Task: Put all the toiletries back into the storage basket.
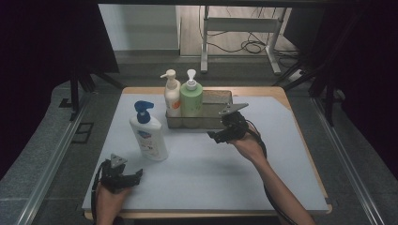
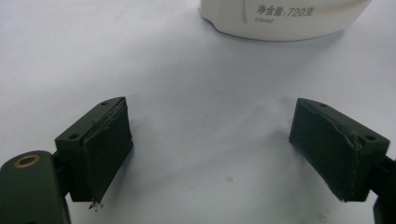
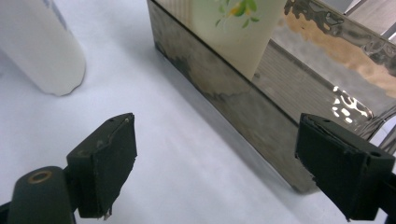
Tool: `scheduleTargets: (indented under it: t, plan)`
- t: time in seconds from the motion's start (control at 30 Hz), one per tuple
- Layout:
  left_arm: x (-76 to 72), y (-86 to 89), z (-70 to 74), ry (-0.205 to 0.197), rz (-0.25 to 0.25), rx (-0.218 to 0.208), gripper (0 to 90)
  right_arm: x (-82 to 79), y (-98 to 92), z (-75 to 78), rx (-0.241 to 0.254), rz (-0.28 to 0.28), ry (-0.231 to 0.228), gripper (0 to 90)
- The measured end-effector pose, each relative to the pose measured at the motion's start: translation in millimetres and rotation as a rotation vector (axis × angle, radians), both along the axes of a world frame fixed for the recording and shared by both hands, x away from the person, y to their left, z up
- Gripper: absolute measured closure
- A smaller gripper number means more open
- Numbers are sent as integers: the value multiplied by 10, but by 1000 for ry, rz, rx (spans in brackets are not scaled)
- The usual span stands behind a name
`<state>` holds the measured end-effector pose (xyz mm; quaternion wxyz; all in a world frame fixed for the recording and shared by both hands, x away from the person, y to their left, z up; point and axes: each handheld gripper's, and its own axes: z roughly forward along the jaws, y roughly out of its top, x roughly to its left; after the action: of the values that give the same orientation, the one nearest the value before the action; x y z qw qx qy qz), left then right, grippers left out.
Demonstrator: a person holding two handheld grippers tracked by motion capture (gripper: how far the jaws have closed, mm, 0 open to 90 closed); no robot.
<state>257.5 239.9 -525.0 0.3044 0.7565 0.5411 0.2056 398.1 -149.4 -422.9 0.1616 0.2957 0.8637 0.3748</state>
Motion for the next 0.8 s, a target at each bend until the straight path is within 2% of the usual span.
scheduleTargets:
  t: [0.33, 0.8]
  plan:
    - [-1, 0, 0, -1, 0, 0, 124, -193, -153, -27, 3, 4, 4, 24]
    - [-3, -1, 0, -1, 0, 2, 125, -442, -364, -67, -1, -15, 2, 8]
